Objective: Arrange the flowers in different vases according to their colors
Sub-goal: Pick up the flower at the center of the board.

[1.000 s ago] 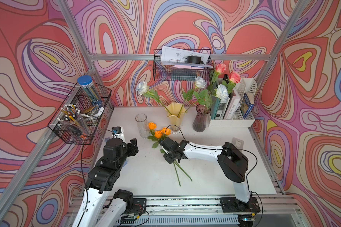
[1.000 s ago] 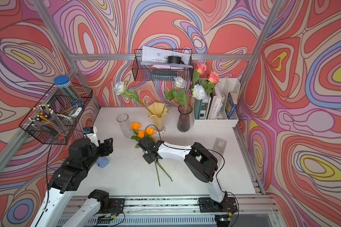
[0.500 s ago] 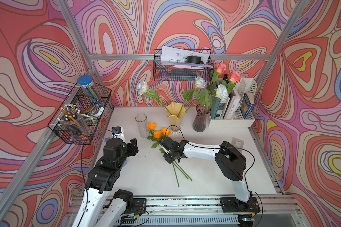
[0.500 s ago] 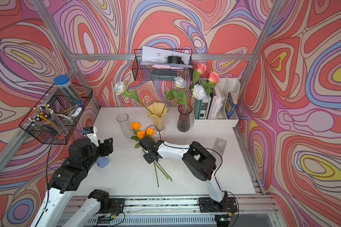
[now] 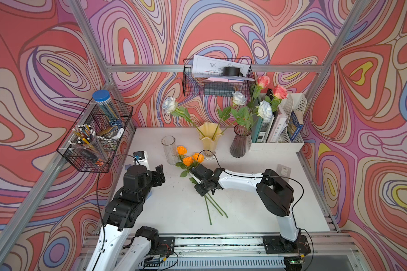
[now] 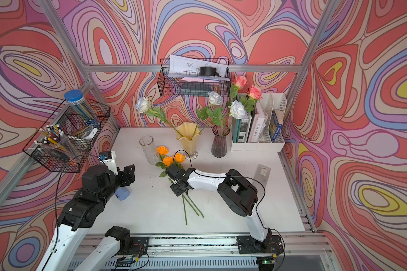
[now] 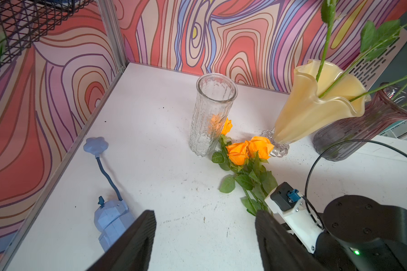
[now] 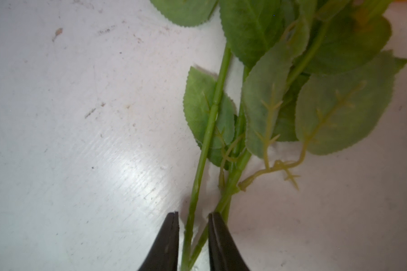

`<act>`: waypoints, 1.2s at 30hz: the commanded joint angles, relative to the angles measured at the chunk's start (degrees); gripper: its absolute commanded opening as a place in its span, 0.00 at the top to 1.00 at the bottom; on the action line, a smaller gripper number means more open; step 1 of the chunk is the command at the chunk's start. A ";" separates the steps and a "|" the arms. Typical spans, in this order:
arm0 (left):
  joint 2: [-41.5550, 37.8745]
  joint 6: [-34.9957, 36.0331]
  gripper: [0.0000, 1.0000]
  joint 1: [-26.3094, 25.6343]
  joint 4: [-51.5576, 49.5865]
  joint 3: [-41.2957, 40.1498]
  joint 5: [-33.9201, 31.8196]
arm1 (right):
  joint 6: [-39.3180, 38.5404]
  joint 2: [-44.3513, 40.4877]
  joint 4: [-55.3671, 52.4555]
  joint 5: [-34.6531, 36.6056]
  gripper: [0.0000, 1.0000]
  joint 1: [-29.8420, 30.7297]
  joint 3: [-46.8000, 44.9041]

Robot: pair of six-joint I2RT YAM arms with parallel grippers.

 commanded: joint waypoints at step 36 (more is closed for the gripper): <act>-0.03 0.06 0.28 0.23 0.06 -0.59 0.48 | 2.04 2.41 -0.52 -0.21 0.72 1.52 1.17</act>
